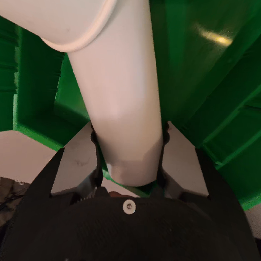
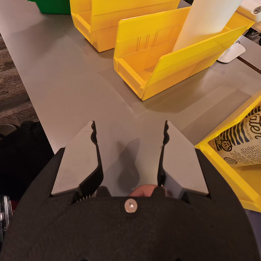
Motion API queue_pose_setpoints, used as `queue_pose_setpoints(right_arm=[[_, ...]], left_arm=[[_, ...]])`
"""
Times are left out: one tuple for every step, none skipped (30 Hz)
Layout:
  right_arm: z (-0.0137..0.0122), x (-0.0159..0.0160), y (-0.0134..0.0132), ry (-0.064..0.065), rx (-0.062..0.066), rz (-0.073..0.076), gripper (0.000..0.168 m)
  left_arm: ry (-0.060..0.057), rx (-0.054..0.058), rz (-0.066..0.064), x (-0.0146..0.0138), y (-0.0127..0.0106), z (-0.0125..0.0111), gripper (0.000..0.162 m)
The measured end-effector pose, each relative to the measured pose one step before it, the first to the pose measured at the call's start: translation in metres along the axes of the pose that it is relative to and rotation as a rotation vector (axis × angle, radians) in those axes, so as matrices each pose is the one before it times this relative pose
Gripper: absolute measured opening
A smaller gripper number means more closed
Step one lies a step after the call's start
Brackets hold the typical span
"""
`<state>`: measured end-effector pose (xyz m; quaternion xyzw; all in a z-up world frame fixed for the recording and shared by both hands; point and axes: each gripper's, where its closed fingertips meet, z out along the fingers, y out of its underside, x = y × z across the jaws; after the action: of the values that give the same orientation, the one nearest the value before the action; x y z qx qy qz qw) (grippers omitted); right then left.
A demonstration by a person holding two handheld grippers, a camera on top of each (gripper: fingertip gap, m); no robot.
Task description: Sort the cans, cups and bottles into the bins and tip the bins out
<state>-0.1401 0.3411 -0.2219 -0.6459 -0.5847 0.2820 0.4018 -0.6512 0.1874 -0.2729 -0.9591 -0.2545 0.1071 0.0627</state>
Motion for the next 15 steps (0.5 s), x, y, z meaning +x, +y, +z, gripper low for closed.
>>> queue_pose_setpoints(right_arm=[[0.00026,0.00001,0.00038,-0.0024,-0.0003,0.0001,0.095],[0.00031,-0.00020,0.00036,-0.0027,-0.0005,0.0010,0.095],[0.00027,-0.00036,0.00037,-0.0024,-0.0006,0.0010,0.095],[0.00011,-0.00048,0.00020,-0.0016,-0.0006,0.0005,0.095],[-0.00033,-0.00069,-0.00020,-0.0001,-0.0004,-0.0012,0.095],[-0.00068,-0.00071,-0.00066,0.0013,0.0012,-0.0042,0.094],[-0.00127,-0.00104,-0.00116,0.0020,0.0031,-0.0061,0.094],[-0.00145,-0.00114,-0.00154,0.0015,0.0043,-0.0065,0.094],[-0.00167,-0.00125,-0.00176,0.0012,0.0053,-0.0060,0.094],[-0.00166,-0.00097,-0.00178,0.0015,0.0057,-0.0047,0.094],[-0.00152,-0.00090,-0.00165,0.0008,0.0049,-0.0033,0.093],[-0.00125,-0.00096,-0.00128,-0.0005,0.0034,-0.0017,0.093],[-0.00100,-0.00086,-0.00099,-0.0011,0.0028,-0.0008,0.093],[-0.00066,-0.00079,-0.00078,-0.0015,0.0025,-0.0008,0.093],[-0.00055,-0.00048,-0.00061,-0.0007,0.0016,-0.0011,0.093]], left_arm=[[0.0041,-0.0121,0.0191,0.00063,0.00269,-0.00305,0.095],[-0.0059,-0.0013,0.0153,-0.00074,0.00141,-0.00329,0.094],[-0.0273,0.0020,0.0149,-0.00378,0.00097,-0.00332,0.093],[-0.0352,-0.0027,0.0177,-0.00502,0.00133,-0.00330,0.092],[-0.0371,-0.0087,0.0304,-0.00464,0.00205,-0.00316,0.091],[-0.0354,-0.0144,0.0339,-0.00389,0.00293,-0.00277,0.091],[-0.0306,-0.0113,0.0312,-0.00311,0.00261,-0.00230,0.091],[-0.0258,-0.0078,0.0243,-0.00255,0.00214,-0.00178,0.091],[-0.0241,-0.0074,0.0194,-0.00221,0.00183,-0.00147,0.091],[-0.0294,-0.0066,0.0185,-0.00292,0.00145,-0.00147,0.091],[-0.0370,-0.0112,0.0226,-0.00392,0.00201,-0.00164,0.091],[-0.0394,-0.0217,0.0274,-0.00408,0.00370,-0.00134,0.091],[-0.0354,-0.0205,0.0289,-0.00367,0.00379,-0.00107,0.091],[-0.0299,-0.0167,0.0254,-0.00333,0.00339,-0.00111,0.091],[-0.0292,-0.0158,0.0191,-0.00377,0.00349,-0.00124,0.091]])
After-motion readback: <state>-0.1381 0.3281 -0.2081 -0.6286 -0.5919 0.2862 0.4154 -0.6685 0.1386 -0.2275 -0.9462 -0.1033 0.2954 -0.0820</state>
